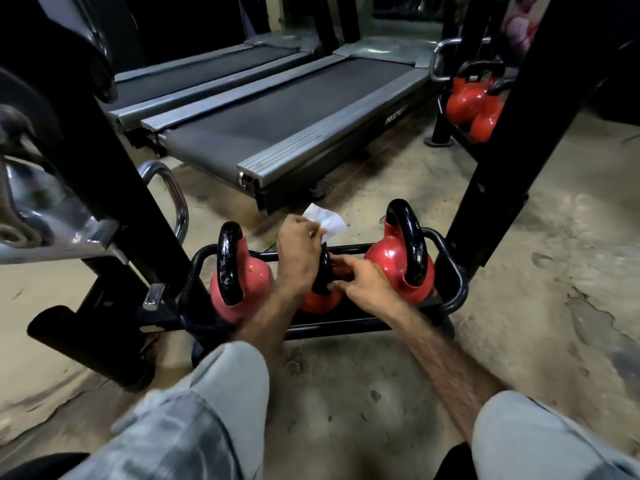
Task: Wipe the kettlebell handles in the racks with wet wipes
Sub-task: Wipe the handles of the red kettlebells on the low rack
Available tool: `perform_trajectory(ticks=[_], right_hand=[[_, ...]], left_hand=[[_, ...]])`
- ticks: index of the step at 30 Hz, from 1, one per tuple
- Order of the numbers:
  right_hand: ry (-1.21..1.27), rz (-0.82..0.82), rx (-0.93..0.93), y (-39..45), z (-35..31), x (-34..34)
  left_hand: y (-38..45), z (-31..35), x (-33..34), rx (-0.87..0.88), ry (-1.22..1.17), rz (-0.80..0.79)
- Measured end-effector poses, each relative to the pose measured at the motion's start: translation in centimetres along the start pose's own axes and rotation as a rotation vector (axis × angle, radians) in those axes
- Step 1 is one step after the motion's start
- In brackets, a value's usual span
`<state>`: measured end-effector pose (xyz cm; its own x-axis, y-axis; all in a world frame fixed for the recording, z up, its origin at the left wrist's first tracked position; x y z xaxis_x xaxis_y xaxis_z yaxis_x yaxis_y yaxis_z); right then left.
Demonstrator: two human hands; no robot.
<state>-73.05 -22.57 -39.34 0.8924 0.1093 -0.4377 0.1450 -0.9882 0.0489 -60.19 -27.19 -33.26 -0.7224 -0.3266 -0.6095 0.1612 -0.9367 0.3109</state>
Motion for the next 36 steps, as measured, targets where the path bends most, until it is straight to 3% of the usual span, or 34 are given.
perform_trajectory(ticks=[4,9,19,25,33,36], right_hand=[[0.122,0.058,0.035,0.2,0.1,0.3],[0.031,0.063,0.071,0.9,0.5,-0.3],[0.177,-0.015,0.11,1.3,1.1,0.7],[0.103,0.009,0.053,0.5,-0.3,-0.2],[0.176,-0.066,0.113,0.4,0.0,-0.3],[0.176,0.08,0.158,1.9,1.0,-2.1]], left_hand=[[-0.1,0.2,-0.2,0.03,0.063,-0.05],[-4.2,-0.3,-0.6,0.1,0.025,-0.062],[4.0,1.1,0.8,-0.055,0.254,-0.107],[-1.6,2.0,0.3,0.18,0.298,-0.156],[3.2,3.3,3.0,0.077,0.594,-0.242],[4.4,3.2,3.2,0.07,0.568,-0.281]])
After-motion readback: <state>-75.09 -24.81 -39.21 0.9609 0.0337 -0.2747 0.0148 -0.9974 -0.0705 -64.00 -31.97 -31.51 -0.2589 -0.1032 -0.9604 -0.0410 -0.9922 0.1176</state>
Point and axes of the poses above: each hand's wrist, its own y-axis towards the middle knuckle, its own x-axis out of the palm, z = x × y, the point moved 7 cm from there along y, towards the middle knuckle, and after that the axes turned 6 degrees about -x, right-handed, at the moved point
